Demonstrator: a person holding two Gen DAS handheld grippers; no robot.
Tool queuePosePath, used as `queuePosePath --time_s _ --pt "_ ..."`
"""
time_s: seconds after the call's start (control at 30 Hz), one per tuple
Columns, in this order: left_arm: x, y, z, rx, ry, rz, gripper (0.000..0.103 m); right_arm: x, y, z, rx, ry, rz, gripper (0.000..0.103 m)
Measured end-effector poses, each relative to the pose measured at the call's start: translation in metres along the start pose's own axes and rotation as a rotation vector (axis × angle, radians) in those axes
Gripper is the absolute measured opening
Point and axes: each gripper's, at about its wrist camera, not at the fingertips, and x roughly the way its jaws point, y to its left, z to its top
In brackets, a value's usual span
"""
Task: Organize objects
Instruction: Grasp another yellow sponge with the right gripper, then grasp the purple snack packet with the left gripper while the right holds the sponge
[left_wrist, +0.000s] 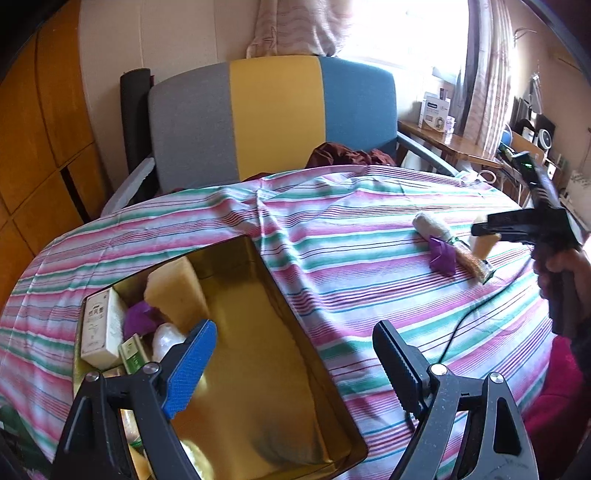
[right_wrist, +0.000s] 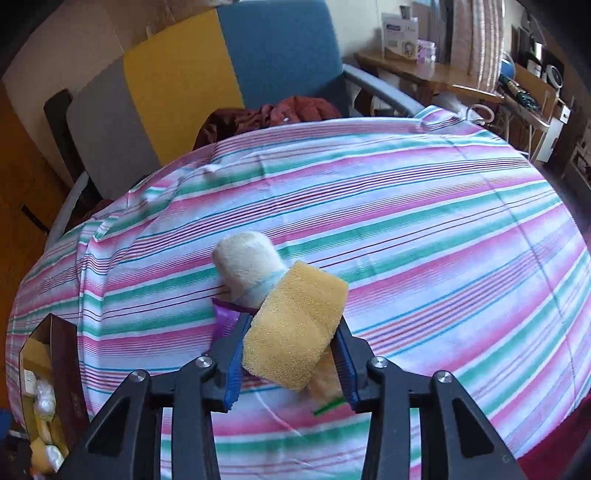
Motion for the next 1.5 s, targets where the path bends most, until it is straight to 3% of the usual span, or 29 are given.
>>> queuePosePath --time_s 0.13,0.33,0.7,0.97,1.37,1.43,1.5 --pt "0.005 -0.016 0.012 0.017 0.002 -0.030 0.087 -0.013 -0.034 -0.007 0.098 -0.055 -0.027 0.042" --pt "0.024 -0.049 0.030 0.057 0.030 -0.058 0.087 -0.001 -0.063 -0.014 0.207 -0.032 -0.036 0.042" --pt "0.076 -0.132 0.058 0.184 0.082 -0.125 0.086 0.004 -0.064 -0.017 0.212 0.005 -0.022 0.042" --pt "0.130 -0.185 0.069 0.304 0.136 -0.183 0.072 0.009 -0.067 -0.018 0.229 0.033 0.002 0.042" --pt "0.202 -0.225 0.076 0.366 0.222 -0.176 0.072 0.011 -0.066 -0.018 0.233 0.042 0.016 0.042" --pt "0.211 -0.227 0.079 0.359 0.233 -0.184 0.065 0.011 -0.065 -0.018 0.225 0.043 0.011 0.042" --pt "0.219 -0.228 0.079 0.351 0.258 -0.199 0.046 0.012 -0.065 -0.018 0.220 0.045 0.006 0.042"
